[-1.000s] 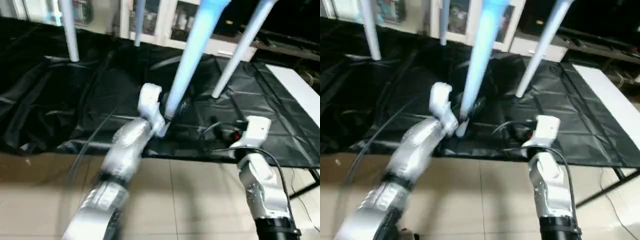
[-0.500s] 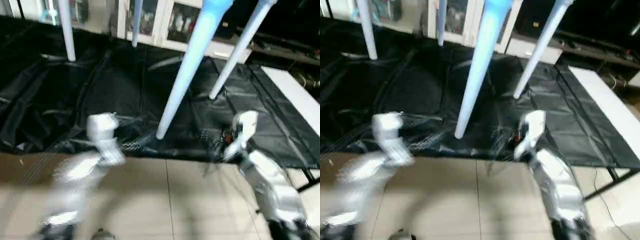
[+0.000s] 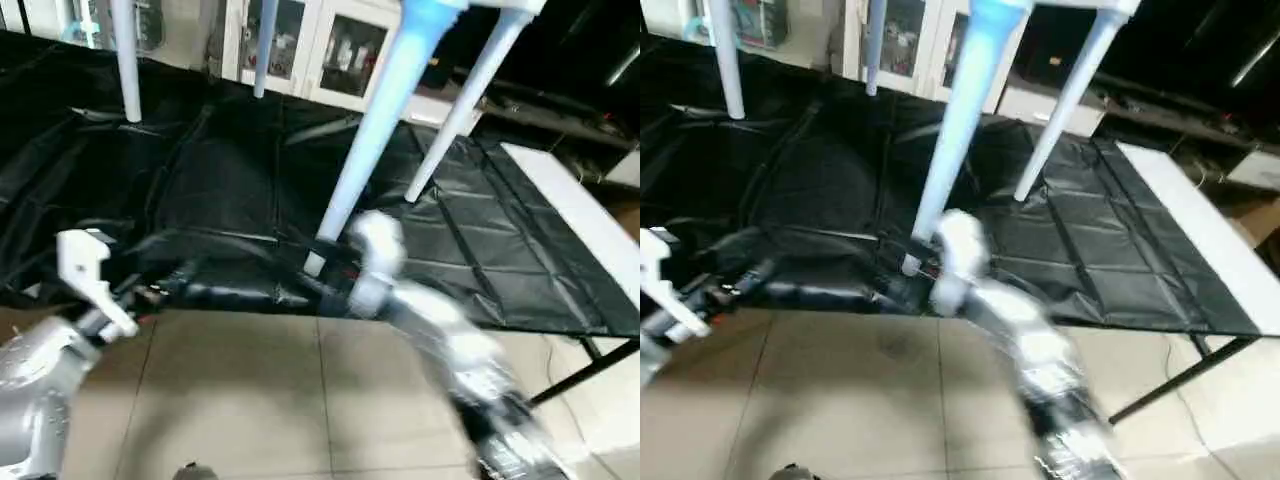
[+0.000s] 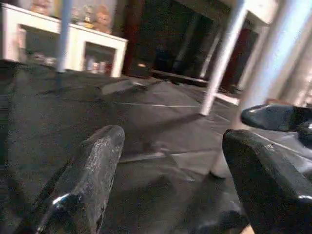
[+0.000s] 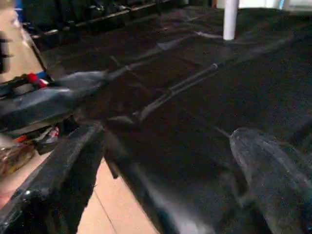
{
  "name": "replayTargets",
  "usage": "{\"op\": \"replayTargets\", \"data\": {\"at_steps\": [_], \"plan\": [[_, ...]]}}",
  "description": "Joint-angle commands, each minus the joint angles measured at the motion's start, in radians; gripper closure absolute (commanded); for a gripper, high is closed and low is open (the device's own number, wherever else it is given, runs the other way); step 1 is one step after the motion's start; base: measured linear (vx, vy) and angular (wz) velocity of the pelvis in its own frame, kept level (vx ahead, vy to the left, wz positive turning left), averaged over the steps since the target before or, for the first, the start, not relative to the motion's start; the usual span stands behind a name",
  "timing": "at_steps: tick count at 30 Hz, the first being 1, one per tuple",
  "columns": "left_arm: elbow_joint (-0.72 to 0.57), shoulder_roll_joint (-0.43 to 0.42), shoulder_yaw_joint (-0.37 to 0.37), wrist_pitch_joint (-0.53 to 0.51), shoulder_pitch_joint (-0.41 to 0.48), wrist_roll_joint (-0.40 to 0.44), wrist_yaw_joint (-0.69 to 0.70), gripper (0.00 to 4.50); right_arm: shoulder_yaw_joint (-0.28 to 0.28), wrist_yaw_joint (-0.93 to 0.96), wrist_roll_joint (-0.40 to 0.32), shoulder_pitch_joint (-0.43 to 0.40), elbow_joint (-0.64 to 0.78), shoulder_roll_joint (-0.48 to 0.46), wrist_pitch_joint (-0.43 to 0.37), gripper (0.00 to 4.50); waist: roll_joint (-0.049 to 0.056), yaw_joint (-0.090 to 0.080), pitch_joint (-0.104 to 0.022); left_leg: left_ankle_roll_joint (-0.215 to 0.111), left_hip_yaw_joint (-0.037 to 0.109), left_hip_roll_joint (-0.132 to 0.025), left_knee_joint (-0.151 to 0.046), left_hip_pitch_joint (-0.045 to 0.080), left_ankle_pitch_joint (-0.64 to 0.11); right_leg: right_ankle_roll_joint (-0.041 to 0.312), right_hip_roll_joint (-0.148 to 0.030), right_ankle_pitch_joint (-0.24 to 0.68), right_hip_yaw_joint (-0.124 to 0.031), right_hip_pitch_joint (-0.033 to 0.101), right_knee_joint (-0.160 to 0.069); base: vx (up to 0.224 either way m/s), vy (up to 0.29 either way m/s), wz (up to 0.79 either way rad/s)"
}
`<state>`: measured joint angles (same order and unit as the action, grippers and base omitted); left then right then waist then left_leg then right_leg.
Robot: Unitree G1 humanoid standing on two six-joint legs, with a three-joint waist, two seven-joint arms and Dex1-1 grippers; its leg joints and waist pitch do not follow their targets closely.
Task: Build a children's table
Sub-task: Flip table
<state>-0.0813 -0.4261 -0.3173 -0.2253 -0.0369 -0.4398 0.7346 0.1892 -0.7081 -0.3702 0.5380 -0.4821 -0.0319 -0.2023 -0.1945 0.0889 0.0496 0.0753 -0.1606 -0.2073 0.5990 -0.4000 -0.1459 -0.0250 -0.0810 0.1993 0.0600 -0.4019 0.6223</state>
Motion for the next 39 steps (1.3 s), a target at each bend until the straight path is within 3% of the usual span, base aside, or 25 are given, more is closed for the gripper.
{"op": "replayTargets", "data": {"at_steps": [1, 2, 3, 7, 10, 12, 14, 17, 21, 23, 24, 25, 27, 28, 29, 30, 31, 32, 33, 34, 35, 36, 37, 38, 39], "plan": [[-0.023, 0.006, 0.012, -0.012, -0.004, -0.005, -0.017, 0.79, -0.023, 0.024, 0.023, 0.026, -0.081, 0.009, 0.034, 0.00, 0.052, -0.010, -0.041, 0.166, 0.019, -0.027, -0.105, 0.058, -0.716, 0.106, -0.049, 0.419, -0.025, -0.015, -0.085, 0.000, 0.000, 0.00], [-0.025, 0.006, 0.012, -0.013, -0.004, -0.004, -0.022, 0.79, -0.027, 0.026, 0.026, 0.040, -0.105, 0.002, 0.043, 0.00, 0.053, -0.008, -0.042, 0.167, 0.018, -0.028, -0.105, 0.059, -0.717, 0.105, -0.049, 0.415, -0.025, -0.014, -0.085, 0.000, 0.000, 0.00], [-0.034, 0.013, 0.025, -0.015, -0.001, 0.001, -0.032, 0.79, -0.064, 0.094, 0.046, 0.096, -0.193, -0.012, 0.101, 0.00, 0.042, -0.006, -0.041, 0.163, 0.016, -0.027, -0.104, 0.055, -0.702, 0.103, -0.054, 0.428, -0.027, -0.013, -0.085, 0.000, 0.000, 0.00], [-0.045, 0.026, 0.043, -0.019, -0.001, 0.002, -0.042, 0.79, -0.123, 0.175, 0.062, 0.137, -0.271, -0.006, 0.181, 0.00, 0.046, -0.008, -0.042, 0.171, 0.016, -0.026, -0.105, 0.055, -0.708, 0.096, -0.053, 0.433, -0.023, -0.012, -0.086, 0.000, 0.000, 0.00], [-0.043, 0.040, 0.072, -0.022, -0.011, 0.008, -0.043, 0.79, -0.191, 0.265, 0.058, 0.151, -0.338, 0.045, 0.259, 0.00, 0.057, -0.003, -0.042, 0.168, 0.013, -0.025, -0.101, 0.061, -0.719, 0.089, -0.053, 0.439, -0.024, -0.016, -0.091, 0.000, 0.000, 0.00], [-0.037, 0.043, 0.087, -0.022, -0.023, 0.009, -0.041, 0.79, -0.225, 0.294, 0.050, 0.160, -0.370, 0.081, 0.291, 0.00, 0.053, -0.002, -0.043, 0.162, 0.010, -0.025, -0.099, 0.063, -0.721, 0.082, -0.048, 0.440, -0.023, -0.016, -0.094, 0.000, 0.000, 0.00], [-0.032, 0.045, 0.099, -0.024, -0.034, 0.006, -0.038, 0.79, -0.253, 0.314, 0.048, 0.175, -0.410, 0.116, 0.322, 0.00, 0.059, 0.000, -0.045, 0.161, 0.009, -0.025, -0.099, 0.060, -0.721, 0.079, -0.049, 0.443, -0.021, -0.012, -0.094, 0.000, 0.000, 0.00], [-0.024, 0.051, 0.117, -0.027, -0.048, 0.008, -0.034, 0.79, -0.306, 0.321, 0.036, 0.192, -0.452, 0.172, 0.348, 0.00, 0.060, -0.006, -0.047, 0.158, 0.013, -0.025, -0.101, 0.054, -0.734, 0.081, -0.047, 0.446, -0.011, -0.001, -0.093, 0.000, 0.000, 0.00], [-0.007, 0.058, 0.139, -0.021, -0.065, 0.017, -0.034, 0.79, -0.360, 0.350, 0.036, 0.195, -0.503, 0.283, 0.380, 0.00, 0.067, -0.016, -0.042, 0.146, 0.012, -0.025, -0.099, 0.056, -0.752, 0.086, -0.047, 0.477, -0.002, -0.001, -0.105, 0.000, 0.000, 0.00], [0.003, 0.062, 0.150, -0.019, -0.075, 0.019, -0.030, 0.79, -0.388, 0.366, 0.034, 0.195, -0.542, 0.348, 0.400, 0.00, 0.067, -0.014, -0.039, 0.140, 0.007, -0.023, -0.092, 0.067, -0.764, 0.083, -0.044, 0.500, 0.003, -0.008, -0.114, 0.000, 0.000, 0.00], [0.007, 0.064, 0.154, -0.018, -0.079, 0.020, -0.030, 0.79, -0.396, 0.370, 0.036, 0.195, -0.556, 0.368, 0.409, 0.00, 0.077, -0.011, -0.038, 0.139, 0.006, -0.022, -0.090, 0.072, -0.771, 0.084, -0.044, 0.501, 0.004, -0.011, -0.116, 0.000, 0.000, 0.00], [0.011, 0.065, 0.159, -0.015, -0.082, 0.023, -0.030, 0.79, -0.409, 0.379, 0.036, 0.194, -0.573, 0.395, 0.412, 0.00, 0.068, -0.018, -0.035, 0.129, 0.005, -0.021, -0.088, 0.070, -0.776, 0.077, -0.040, 0.524, 0.011, -0.011, -0.122, 0.000, 0.000, 0.00], [0.021, 0.071, 0.171, -0.008, -0.091, 0.031, -0.034, 0.79, -0.432, 0.394, 0.041, 0.194, -0.608, 0.439, 0.420, 0.00, 0.078, -0.023, -0.033, 0.130, 0.009, -0.026, -0.105, 0.058, -0.808, 0.072, -0.033, 0.538, 0.029, 0.008, -0.115, 0.000, 0.000, 0.00], [0.026, 0.074, 0.177, -0.004, -0.095, 0.035, -0.037, 0.79, -0.442, 0.399, 0.045, 0.194, -0.623, 0.456, 0.423, 0.00, 0.087, -0.021, -0.035, 0.133, 0.004, -0.036, -0.137, 0.034, -0.837, 0.089, -0.022, 0.474, 0.039, 0.036, -0.077, 0.000, 0.000, 0.00], [0.046, 0.098, 0.193, 0.014, -0.111, 0.067, -0.080, 0.79, -0.453, 0.361, 0.040, 0.182, -0.612, 0.469, 0.420, 0.00, 0.094, -0.003, -0.032, 0.131, -0.025, -0.049, -0.184, 0.001, -0.874, 0.114, -0.001, 0.383, 0.053, 0.064, -0.007, -0.083, -0.004, -0.05], [0.057, 0.116, 0.201, 0.030, -0.119, 0.086, -0.107, 0.79, -0.453, 0.329, 0.033, 0.170, -0.589, 0.462, 0.414, 0.00, 0.083, 0.036, -0.022, 0.113, -0.072, -0.059, -0.236, -0.057, -0.893, 0.103, 0.017, 0.323, 0.048, 0.100, 0.117, -0.083, -0.004, -0.05], [0.071, 0.141, 0.207, 0.040, -0.126, 0.103, -0.145, 0.79, -0.451, 0.278, 0.017, 0.146, -0.545, 0.448, 0.407, 0.00, 0.071, 0.068, -0.022, 0.099, -0.096, -0.059, -0.238, -0.065, -0.857, 0.084, 0.016, 0.349, 0.021, 0.102, 0.150, -0.113, -0.040, 0.10], [0.076, 0.148, 0.207, 0.044, -0.127, 0.108, -0.157, 0.79, -0.449, 0.267, 0.013, 0.138, -0.530, 0.442, 0.404, 0.00, 0.043, 0.069, -0.028, 0.083, -0.108, -0.051, -0.185, -0.022, -0.728, 0.039, -0.005, 0.515, -0.032, 0.058, 0.103, -0.026, -0.137, 0.14], [0.097, 0.183, 0.206, 0.065, -0.134, 0.136, -0.222, 0.79, -0.438, 0.207, -0.006, 0.094, -0.452, 0.415, 0.396, 0.00, 0.005, 0.031, -0.011, 0.044, -0.037, -0.026, 0.144, 0.114, -0.418, -0.034, -0.190, 1.156, -0.084, -0.130, -0.198, -0.026, -0.137, 0.14], [0.104, 0.205, 0.202, 0.085, -0.132, 0.151, -0.259, 0.79, -0.420, 0.179, -0.028, 0.036, -0.342, 0.388, 0.376, 0.00, 0.023, 0.028, -0.024, 0.008, 0.020, -0.010, 0.115, -0.008, -0.185, 0.011, -0.190, 1.132, -0.136, 0.006, -0.141, 0.082, -0.126, -0.20], [0.104, 0.205, 0.202, 0.085, -0.132, 0.151, -0.259, 0.79, -0.420, 0.179, -0.028, 0.036, -0.342, 0.388, 0.376, 0.00, 0.022, 0.044, -0.030, 0.024, 0.027, -0.012, 0.065, -0.024, -0.165, 0.011, -0.166, 1.012, -0.103, 0.042, -0.113, 0.051, -0.031, -0.17], [0.086, 0.243, 0.198, 0.069, -0.120, 0.173, -0.342, 0.79, -0.355, 0.165, -0.067, -0.112, -0.074, 0.343, 0.326, 0.00, 0.064, 0.056, -0.047, 0.069, 0.018, -0.036, -0.015, 0.044, -0.195, 0.081, -0.083, 0.566, -0.049, 0.016, -0.070, 0.051, -0.031, -0.17], [0.086, 0.243, 0.198, 0.069, -0.120, 0.173, -0.342, 0.79, -0.355, 0.165, -0.067, -0.112, -0.074, 0.343, 0.326, 0.00, 0.067, 0.044, -0.057, 0.048, 0.015, -0.041, -0.043, 0.066, -0.268, 0.133, -0.035, 0.206, -0.031, 0.008, -0.032, -0.024, -0.035, 0.22], [0.052, 0.265, 0.201, 0.051, -0.100, 0.189, -0.390, 0.79, -0.308, 0.186, -0.096, -0.209, 0.093, 0.320, 0.290, 0.00, 0.087, 0.040, -0.052, 0.047, 0.019, -0.045, -0.063, 0.061, -0.309, 0.155, -0.034, 0.148, -0.028, 0.017, -0.032, 0.000, 0.000, 0.00], [0.045, 0.269, 0.202, 0.046, -0.096, 0.190, -0.397, 0.79, -0.300, 0.190, -0.100, -0.223, 0.118, 0.317, 0.284, 0.00, 0.081, 0.036, -0.038, 0.048, 0.017, -0.046, -0.080, 0.054, -0.449, 0.146, -0.033, 0.249, -0.023, 0.023, -0.061, 0.000, 0.000, 0.00]]}}
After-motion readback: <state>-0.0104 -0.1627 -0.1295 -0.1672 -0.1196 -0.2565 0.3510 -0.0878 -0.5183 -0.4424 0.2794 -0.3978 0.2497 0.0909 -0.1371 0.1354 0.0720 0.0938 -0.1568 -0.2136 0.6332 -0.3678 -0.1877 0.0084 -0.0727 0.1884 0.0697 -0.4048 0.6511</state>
